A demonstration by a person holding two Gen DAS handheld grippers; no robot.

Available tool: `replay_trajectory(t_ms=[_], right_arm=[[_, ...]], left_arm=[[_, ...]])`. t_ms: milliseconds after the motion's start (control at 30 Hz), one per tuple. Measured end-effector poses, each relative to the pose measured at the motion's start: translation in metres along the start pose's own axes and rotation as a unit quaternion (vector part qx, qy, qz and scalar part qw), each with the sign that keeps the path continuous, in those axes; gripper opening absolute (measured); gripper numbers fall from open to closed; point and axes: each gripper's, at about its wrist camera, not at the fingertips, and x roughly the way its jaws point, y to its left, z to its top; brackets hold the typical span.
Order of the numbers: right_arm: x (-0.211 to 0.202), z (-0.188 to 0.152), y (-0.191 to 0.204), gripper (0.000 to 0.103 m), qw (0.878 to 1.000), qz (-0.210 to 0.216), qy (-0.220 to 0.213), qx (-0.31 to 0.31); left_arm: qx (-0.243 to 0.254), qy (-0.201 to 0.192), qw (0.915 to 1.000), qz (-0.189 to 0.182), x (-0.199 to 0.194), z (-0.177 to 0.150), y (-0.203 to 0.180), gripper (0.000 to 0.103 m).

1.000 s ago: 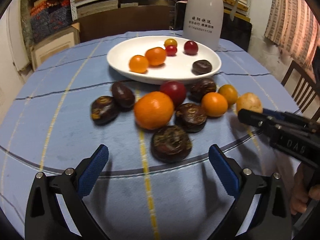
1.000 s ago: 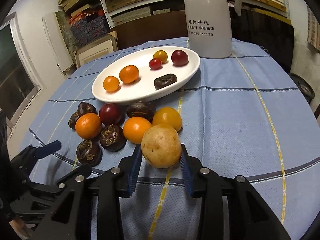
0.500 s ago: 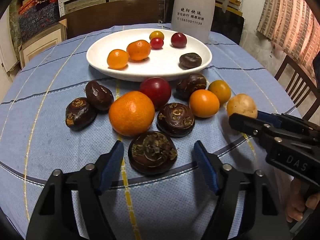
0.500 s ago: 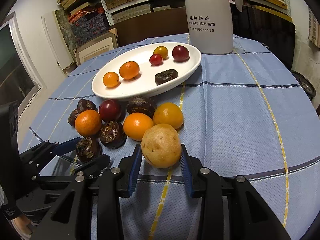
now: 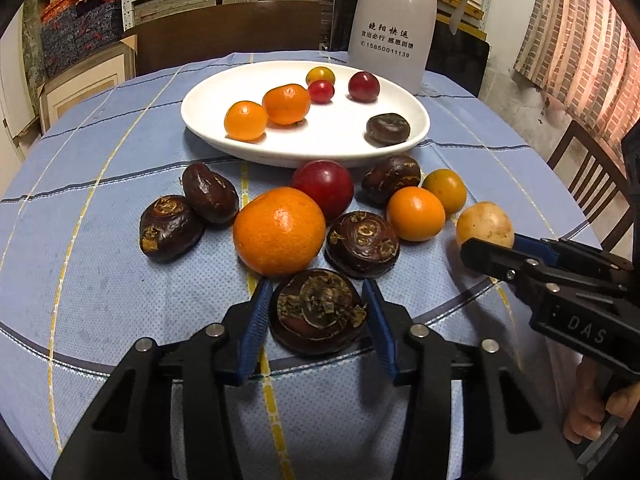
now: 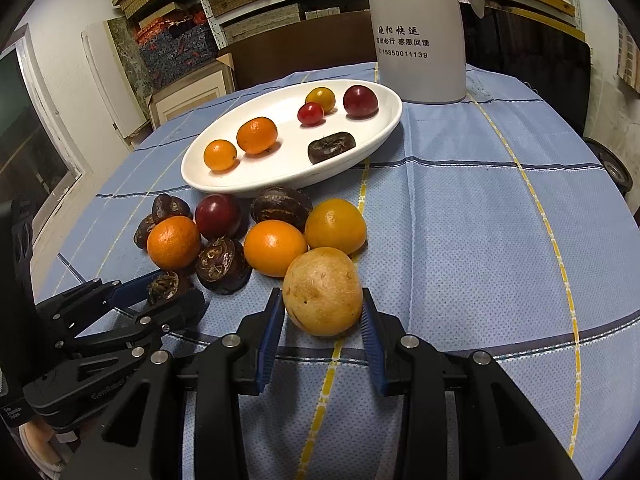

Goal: Organize fruits
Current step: 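Grasp a water chestnut with the left tool while the right tool grasps the pale potato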

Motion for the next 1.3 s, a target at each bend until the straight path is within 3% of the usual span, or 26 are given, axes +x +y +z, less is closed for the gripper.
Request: replay_trajectory(t_ms=[1300], right_arm=[[-0.018, -0.001, -0.002, 0.038, 1.0, 0.015, -0.025, 0.007]], left_arm=[[-0.002, -0.028, 0.9996, -0.003, -0.027, -0.012, 0.004, 0.046]])
